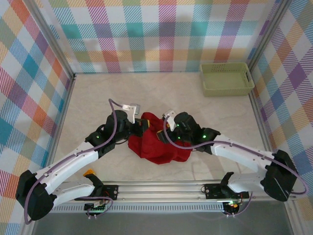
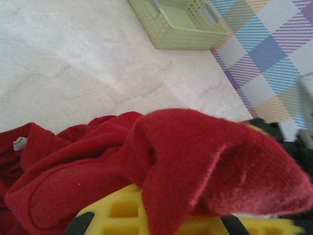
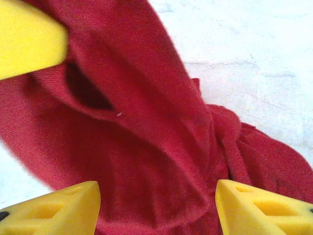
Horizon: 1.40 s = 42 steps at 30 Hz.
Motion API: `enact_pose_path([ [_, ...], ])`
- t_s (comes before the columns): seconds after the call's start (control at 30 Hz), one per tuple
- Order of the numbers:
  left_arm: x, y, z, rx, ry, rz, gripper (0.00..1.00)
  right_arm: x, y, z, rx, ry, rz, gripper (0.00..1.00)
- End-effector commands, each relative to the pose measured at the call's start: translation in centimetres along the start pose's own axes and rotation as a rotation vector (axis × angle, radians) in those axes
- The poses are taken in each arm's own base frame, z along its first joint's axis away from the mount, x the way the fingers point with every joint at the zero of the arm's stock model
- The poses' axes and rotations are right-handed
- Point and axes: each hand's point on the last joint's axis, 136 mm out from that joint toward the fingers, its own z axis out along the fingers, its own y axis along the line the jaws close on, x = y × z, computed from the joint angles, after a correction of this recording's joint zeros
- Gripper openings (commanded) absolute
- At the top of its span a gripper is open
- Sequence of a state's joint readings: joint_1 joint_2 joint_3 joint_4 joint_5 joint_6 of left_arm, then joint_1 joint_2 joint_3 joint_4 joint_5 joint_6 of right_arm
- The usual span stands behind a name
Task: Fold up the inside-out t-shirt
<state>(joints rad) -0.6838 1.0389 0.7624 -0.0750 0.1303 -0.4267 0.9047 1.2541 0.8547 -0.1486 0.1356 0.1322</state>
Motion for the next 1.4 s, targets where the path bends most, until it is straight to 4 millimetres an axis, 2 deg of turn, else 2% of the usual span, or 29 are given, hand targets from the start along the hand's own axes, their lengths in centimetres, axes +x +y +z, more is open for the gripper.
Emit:
enact_pose_path([
  [0.0,-2.6,-2.2,-1.0,0.079,-0.063,-0.002,0.00,-3.9,-0.5,0.8,0.076,-0.128,-0.037,0.66],
  [0.13,-2.7,-2.8,-1.3,0.108,-0.066,-0.006,0.00,-4.7,-0.7,2.0,0.102,-0.154,-0.036,0.71],
  [0.2,-2.7,-3.0,-1.2,0.117,-0.063,-0.010,0.00,-4.8,-1.0,2.6,0.133,-0.158,-0.044,0.80],
  [0.3,-2.7,-2.8,-1.2,0.108,-0.063,-0.012,0.00,-5.1,-2.5,2.9,0.227,-0.160,-0.031,0.86],
  [0.37,-2.7,-2.5,-1.1,0.092,-0.064,-0.015,0.00,-5.1,-3.2,2.8,0.269,-0.162,-0.023,0.85],
  [0.53,-2.6,-0.6,-0.8,-0.016,-0.062,-0.027,0.02,-5.2,-3.7,1.5,0.296,-0.156,-0.002,0.65],
  [0.73,-2.4,0.2,-0.3,-0.062,-0.046,-0.030,0.02,-3.6,-3.3,0.2,0.258,-0.104,0.002,0.52],
  [0.87,-2.4,-0.3,-0.1,-0.031,-0.042,-0.027,0.02,-2.4,-3.2,0.2,0.242,-0.073,0.020,0.31],
  [1.0,-2.2,-0.4,-0.1,-0.027,-0.030,-0.017,0.06,-2.5,-1.6,0.1,0.071,-0.087,0.079,0.07],
  [1.03,-2.2,-0.3,-0.1,-0.033,-0.029,-0.013,0.06,-2.7,-1.4,-0.1,0.026,-0.095,0.107,0.04],
  [1.13,-1.8,1.1,-0.1,-0.109,-0.015,-0.007,0.10,-3.7,-0.6,-1.3,-0.163,-0.146,0.198,0.00],
  [1.2,-1.5,3.0,-0.2,-0.218,0.003,0.000,0.14,-4.1,-0.2,-2.3,-0.263,-0.176,0.230,0.00],
  [1.23,-1.6,3.6,-0.1,-0.255,0.007,0.006,0.14,-4.4,-0.1,-2.6,-0.288,-0.185,0.241,0.00],
  [1.27,-0.7,4.7,-0.1,-0.304,0.047,0.011,0.14,-4.6,0.0,-2.8,-0.315,-0.189,0.251,0.00],
  [1.37,0.0,5.5,0.5,-0.340,0.084,0.023,0.15,-4.7,0.1,-3.0,-0.350,-0.191,0.274,0.00],
])
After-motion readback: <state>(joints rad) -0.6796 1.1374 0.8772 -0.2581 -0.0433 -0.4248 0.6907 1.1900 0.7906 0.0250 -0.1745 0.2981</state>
